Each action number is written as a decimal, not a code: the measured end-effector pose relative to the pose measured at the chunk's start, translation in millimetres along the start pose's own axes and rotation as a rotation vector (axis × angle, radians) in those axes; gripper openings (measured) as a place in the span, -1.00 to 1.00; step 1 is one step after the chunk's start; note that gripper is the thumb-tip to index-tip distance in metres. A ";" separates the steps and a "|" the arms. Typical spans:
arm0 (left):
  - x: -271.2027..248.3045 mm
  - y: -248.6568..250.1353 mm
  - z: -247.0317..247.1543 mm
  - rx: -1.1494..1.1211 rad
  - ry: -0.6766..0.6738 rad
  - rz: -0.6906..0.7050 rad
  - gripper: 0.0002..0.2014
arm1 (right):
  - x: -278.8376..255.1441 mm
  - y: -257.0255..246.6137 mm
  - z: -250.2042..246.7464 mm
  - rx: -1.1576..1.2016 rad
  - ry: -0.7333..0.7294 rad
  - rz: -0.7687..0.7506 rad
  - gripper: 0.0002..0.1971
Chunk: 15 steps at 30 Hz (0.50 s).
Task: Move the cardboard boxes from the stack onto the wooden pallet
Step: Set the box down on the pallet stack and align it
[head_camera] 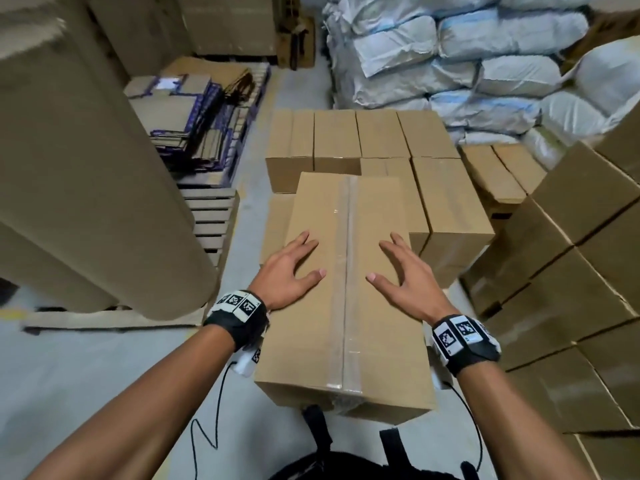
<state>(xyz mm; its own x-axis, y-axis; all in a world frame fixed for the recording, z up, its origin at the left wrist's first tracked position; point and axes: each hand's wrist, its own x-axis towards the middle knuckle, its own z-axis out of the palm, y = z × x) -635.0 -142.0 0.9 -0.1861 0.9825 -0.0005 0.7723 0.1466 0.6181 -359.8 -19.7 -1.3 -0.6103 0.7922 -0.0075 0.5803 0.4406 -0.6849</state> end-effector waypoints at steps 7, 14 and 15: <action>61.3 -58.1 -16.6 -0.015 0.019 -0.052 -0.26 | 93.4 -3.0 21.2 -0.009 -0.052 -0.023 -0.13; 173.8 -106.5 -22.9 0.012 0.031 -0.102 -0.27 | 227.9 29.9 34.9 0.012 -0.093 -0.040 -0.14; 190.6 -112.2 -23.8 0.015 0.031 -0.112 -0.28 | 247.0 35.7 36.9 0.019 -0.101 -0.034 -0.13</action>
<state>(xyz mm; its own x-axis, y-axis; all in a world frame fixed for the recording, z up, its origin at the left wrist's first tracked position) -771.6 26.1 -49.9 -0.2901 0.9560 -0.0448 0.7548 0.2573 0.6034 -509.6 176.1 -54.4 -0.6812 0.7299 -0.0565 0.5485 0.4577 -0.6997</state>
